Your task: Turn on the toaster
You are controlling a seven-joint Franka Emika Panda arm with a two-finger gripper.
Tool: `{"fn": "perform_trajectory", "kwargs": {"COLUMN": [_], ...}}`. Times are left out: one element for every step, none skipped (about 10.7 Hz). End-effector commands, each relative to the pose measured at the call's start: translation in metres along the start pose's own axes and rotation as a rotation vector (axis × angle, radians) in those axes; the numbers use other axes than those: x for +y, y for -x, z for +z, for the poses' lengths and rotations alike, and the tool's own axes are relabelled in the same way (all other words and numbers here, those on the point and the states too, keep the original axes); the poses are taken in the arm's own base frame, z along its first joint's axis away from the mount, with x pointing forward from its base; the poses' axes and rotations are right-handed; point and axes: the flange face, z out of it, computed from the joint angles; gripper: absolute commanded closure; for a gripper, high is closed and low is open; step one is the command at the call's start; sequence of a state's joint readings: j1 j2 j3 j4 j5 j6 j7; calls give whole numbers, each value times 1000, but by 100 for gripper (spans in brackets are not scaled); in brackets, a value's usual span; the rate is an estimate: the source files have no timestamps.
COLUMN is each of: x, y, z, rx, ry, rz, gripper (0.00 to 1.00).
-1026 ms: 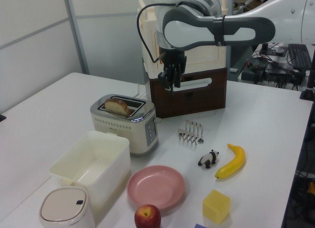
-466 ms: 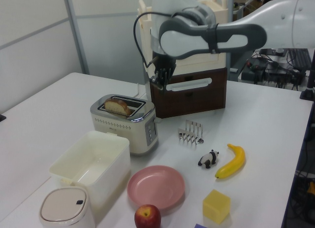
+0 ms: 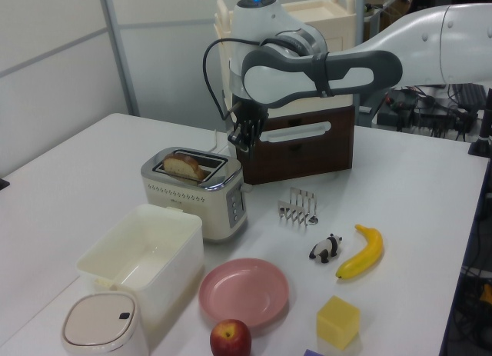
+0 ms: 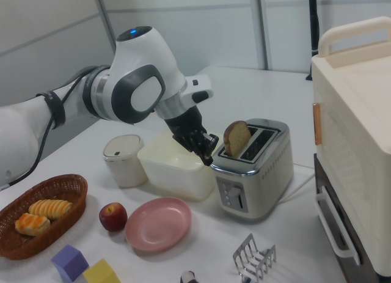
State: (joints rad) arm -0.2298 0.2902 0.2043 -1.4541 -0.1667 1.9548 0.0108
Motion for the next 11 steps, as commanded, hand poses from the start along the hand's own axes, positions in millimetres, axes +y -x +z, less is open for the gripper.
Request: {"fn": "perform_trajectory", "kwargs": {"x": [1,1,2,2,5,6,9,14,14,15,16], "y": [-2,-6,-6,-9,-6,-7,-6,-4,-4,-4,-4], "z": [13,23,42,54,71,76,80,87,93,93,94], "rx": [17,29,12,16,-1,6,1,-10,-17,-17,-19], "ry": [-13,-12,-9,-14,-13,-11,-8,-4,-3,2,7], "rz": [14,9,3,3,6,5,6,13,12,9,8], "gripper": [100,100,100,100,100,100,100,100,100,100,100]}}
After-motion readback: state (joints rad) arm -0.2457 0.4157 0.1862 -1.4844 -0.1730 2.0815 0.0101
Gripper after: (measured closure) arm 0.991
